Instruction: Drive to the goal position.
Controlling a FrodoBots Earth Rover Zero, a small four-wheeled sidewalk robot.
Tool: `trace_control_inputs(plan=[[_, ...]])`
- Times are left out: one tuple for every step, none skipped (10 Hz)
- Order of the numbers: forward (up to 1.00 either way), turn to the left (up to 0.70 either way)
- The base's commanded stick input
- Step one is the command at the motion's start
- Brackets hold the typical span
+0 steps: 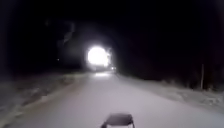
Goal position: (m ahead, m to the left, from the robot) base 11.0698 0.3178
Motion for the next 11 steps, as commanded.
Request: trace_control_inputs(plan=[[1.0, 0.0], [1.0, 0.0], [1.0, 0.0], [1.0, 0.0], [1.0, 0.0], [1.0, 0.09], [1.0, 0.32], [1.0, 0.26], [1.0, 0.02], [1.0, 0.0], [1.0, 0.0]])
